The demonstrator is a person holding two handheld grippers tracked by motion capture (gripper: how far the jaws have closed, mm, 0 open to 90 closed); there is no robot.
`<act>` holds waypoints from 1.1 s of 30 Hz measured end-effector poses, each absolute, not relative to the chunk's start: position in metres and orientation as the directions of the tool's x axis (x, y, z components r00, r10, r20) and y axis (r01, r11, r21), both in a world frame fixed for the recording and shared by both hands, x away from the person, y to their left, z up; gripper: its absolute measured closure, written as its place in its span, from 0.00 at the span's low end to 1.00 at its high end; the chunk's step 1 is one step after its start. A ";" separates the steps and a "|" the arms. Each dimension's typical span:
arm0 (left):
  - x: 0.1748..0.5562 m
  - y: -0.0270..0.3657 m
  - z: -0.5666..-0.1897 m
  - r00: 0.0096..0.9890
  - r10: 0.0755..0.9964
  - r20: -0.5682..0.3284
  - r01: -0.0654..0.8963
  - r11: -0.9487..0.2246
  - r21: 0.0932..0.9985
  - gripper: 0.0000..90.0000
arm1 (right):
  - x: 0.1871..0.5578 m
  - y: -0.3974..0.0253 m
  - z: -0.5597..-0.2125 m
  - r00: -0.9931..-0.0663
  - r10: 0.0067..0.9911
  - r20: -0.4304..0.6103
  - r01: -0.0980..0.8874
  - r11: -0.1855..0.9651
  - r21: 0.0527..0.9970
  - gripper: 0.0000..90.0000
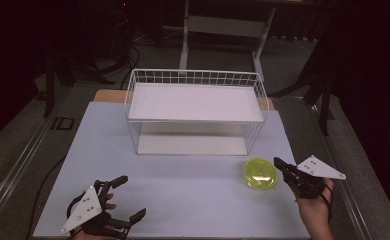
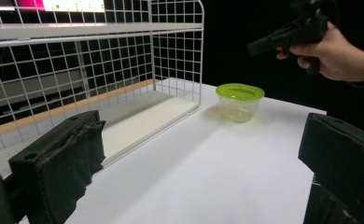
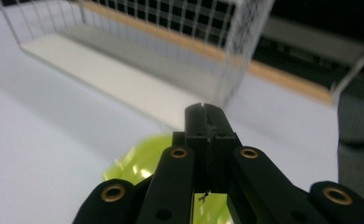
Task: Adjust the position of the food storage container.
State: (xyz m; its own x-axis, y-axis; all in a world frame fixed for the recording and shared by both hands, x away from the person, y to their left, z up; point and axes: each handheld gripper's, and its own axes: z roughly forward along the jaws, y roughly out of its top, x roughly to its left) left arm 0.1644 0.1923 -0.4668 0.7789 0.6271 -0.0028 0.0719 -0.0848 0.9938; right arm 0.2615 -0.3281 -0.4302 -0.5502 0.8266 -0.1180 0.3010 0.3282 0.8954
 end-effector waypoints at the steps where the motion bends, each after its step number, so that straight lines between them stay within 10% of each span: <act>1: 0.164 0.192 -0.466 0.781 0.625 -0.007 0.069 -0.076 0.995 0.01 | 0.264 -0.331 -0.434 -0.541 0.835 -0.103 0.323 0.319 0.891 1.00; 14: 0.162 0.193 -0.464 0.777 0.629 0.012 0.047 -0.078 0.996 0.01 | 0.274 -0.370 -0.481 -0.391 0.919 -0.055 0.494 0.260 0.829 1.00; 33: 0.160 0.194 -0.462 0.775 0.632 0.021 0.029 -0.068 0.997 0.01 | 0.287 -0.354 -0.517 -0.449 0.892 0.053 0.608 0.262 0.749 1.00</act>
